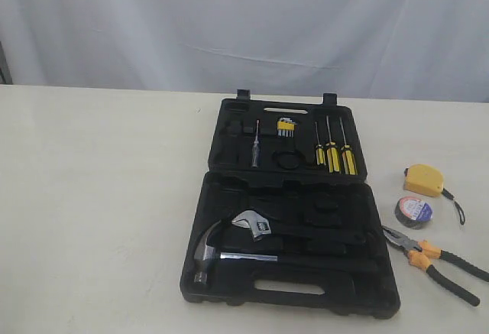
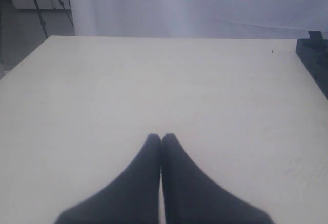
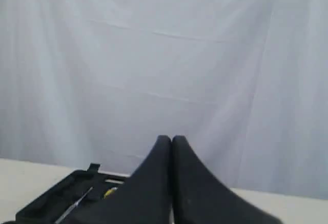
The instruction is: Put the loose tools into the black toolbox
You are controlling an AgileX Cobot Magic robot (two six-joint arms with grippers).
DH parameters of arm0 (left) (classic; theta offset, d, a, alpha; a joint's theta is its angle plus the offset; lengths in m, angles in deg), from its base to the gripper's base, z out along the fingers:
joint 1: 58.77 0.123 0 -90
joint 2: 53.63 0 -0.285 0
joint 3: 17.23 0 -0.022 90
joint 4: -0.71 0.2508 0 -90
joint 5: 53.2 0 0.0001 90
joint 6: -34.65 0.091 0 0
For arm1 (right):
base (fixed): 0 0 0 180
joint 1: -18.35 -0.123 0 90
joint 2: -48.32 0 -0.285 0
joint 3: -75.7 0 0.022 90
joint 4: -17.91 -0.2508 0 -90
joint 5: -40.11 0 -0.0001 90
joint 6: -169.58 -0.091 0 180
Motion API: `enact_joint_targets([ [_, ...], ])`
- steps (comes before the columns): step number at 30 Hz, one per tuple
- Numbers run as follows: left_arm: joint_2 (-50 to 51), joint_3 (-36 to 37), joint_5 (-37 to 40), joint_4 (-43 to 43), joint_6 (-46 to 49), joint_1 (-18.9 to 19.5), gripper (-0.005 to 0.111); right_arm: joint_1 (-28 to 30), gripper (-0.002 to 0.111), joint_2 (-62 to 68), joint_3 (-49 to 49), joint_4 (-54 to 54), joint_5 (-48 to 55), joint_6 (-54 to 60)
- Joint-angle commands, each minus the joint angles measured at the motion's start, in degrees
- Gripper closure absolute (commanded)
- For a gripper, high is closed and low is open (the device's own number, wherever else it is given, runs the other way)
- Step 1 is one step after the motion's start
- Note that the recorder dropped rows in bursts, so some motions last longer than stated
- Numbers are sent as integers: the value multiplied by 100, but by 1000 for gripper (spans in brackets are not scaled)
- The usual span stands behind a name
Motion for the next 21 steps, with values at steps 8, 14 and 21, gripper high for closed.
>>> enact_joint_targets([
  [8,-7,5,-51,0,-12,-25,107,26,109,-38,10,-280,-1450,-1260],
  [14,-7,5,-51,0,-12,-25,107,26,109,-38,-188,-280,-1062,-1871],
  [21,-7,5,-51,0,-12,-25,107,26,109,1061,-1726,-666,161,-1871],
])
